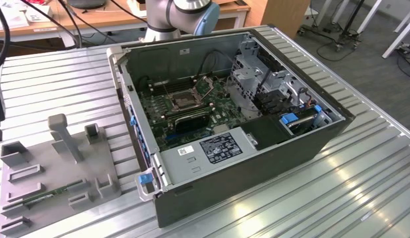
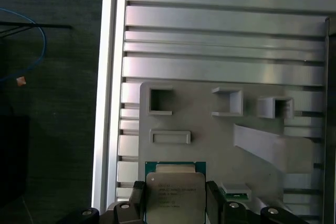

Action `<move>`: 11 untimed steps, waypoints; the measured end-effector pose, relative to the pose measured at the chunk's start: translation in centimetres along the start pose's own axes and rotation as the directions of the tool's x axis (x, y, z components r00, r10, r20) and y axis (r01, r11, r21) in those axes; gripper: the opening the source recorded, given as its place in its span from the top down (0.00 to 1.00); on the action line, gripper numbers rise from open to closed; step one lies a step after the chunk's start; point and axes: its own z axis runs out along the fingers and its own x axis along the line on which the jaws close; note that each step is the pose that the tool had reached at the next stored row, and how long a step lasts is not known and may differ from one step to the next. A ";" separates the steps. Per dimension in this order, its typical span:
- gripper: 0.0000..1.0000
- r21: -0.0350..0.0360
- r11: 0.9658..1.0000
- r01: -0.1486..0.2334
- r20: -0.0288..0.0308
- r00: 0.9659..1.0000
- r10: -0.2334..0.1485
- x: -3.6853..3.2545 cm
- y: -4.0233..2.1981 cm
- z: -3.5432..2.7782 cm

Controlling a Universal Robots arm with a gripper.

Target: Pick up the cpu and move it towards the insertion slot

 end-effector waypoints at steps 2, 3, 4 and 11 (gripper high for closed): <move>0.45 0.000 1.000 0.000 0.000 1.000 0.000 0.00 0.01 -0.40; 0.45 0.000 1.000 0.000 0.000 1.000 0.000 0.00 0.02 -0.61; 0.45 0.000 1.000 0.000 0.000 1.000 0.000 0.00 0.02 -0.81; 0.45 0.000 1.000 0.000 0.000 1.000 0.000 0.00 0.06 -2.24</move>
